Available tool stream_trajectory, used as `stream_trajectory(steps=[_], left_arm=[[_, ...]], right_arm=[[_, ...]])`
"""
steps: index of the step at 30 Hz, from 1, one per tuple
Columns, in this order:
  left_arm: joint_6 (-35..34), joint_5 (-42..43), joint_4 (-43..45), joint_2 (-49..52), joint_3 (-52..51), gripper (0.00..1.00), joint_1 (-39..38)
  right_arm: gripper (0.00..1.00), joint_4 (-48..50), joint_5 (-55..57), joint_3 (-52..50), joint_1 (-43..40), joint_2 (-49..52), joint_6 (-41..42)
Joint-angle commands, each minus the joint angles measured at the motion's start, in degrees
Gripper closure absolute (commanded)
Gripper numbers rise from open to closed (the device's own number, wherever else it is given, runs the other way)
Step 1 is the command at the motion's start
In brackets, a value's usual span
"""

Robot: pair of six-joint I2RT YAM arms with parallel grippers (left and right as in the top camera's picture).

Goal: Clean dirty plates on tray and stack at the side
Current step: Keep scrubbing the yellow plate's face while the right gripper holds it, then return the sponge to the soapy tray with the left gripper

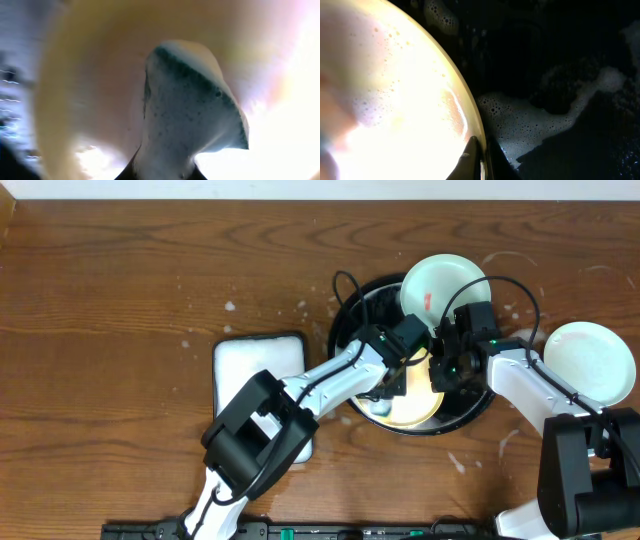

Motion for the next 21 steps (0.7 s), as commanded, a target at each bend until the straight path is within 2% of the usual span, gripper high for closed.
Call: stream_trajectory(steps=[1, 10, 15, 21], left_arm=[[-0.57, -11.34, -3.52, 2.95, -0.85, 0.92, 4.57], [-0.02, -11.28, -8.11, -3.76, 3.72, 0.92, 10.62], [2.99, -9.09, -9.86, -10.25, 3.74, 0.92, 11.96], [7.21, -8.94, -18.6, -18.67, 3.74, 0.92, 15.3]], right_arm=[[0.99, -1.36, 3.13, -1.7, -0.15, 1.6, -0.46], [0.99, -1.33, 3.15, -1.7, -0.15, 1.6, -0.46], [0.99, -1.36, 3.34, -1.7, -0.15, 1.6, -0.46], [0.99, -1.36, 3.32, -1.7, -0.15, 1.6, -0.46]])
